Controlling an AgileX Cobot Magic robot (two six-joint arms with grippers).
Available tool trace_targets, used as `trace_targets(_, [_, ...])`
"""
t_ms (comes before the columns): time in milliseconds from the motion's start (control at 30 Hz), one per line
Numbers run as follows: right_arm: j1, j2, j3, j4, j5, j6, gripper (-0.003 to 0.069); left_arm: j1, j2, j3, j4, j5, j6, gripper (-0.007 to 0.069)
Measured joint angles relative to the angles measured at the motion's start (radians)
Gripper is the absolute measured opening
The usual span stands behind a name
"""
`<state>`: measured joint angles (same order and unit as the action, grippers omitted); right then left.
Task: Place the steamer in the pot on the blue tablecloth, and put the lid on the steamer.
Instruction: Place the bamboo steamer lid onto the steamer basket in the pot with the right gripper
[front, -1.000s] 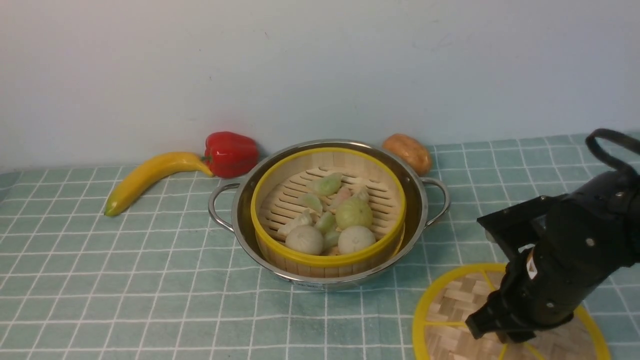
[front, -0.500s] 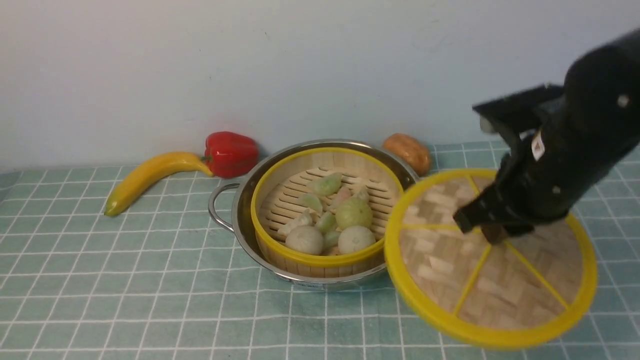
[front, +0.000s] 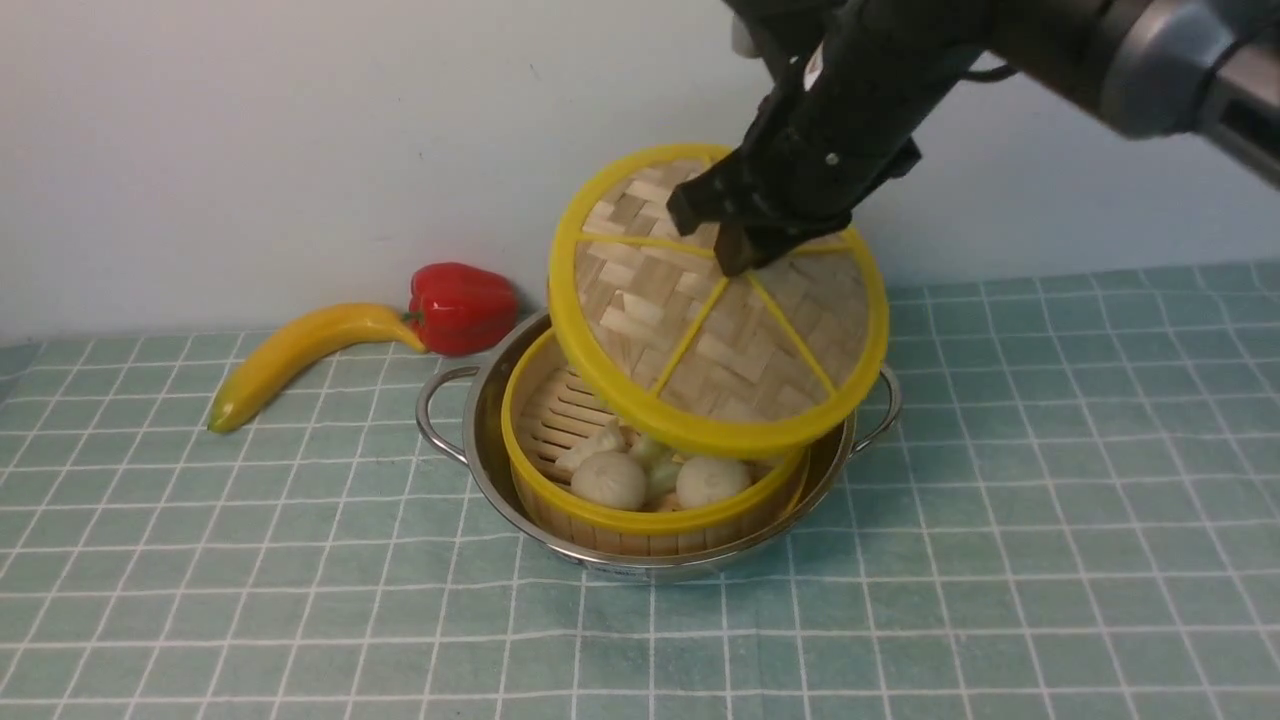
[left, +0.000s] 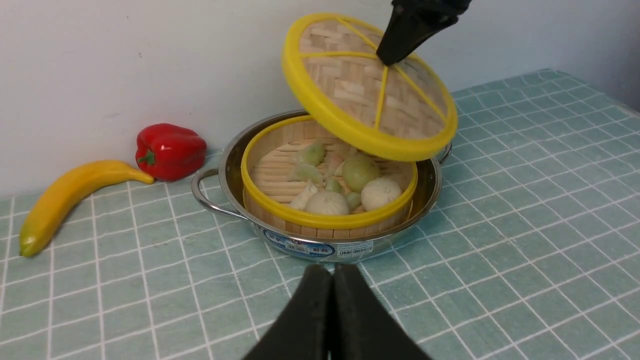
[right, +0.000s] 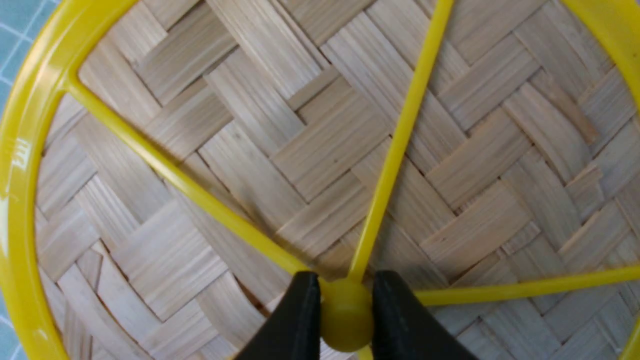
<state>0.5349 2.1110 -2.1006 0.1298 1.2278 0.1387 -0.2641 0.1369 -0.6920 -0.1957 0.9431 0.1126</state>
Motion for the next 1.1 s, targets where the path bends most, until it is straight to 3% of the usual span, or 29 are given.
trace_targets(233, [0.064, 0.091, -0.004, -0.050, 0.005, -0.009, 0.0144, 0.000, 0.000, 0.000, 0.002, 0.000, 0.003, -0.0001])
trace_targets(1100, [0.066, 0.146, -0.094, -0.055, 0.002, -0.043, 0.0144, 0.000, 0.000, 0.000, 0.004, 0.000, 0.004, 0.0001])
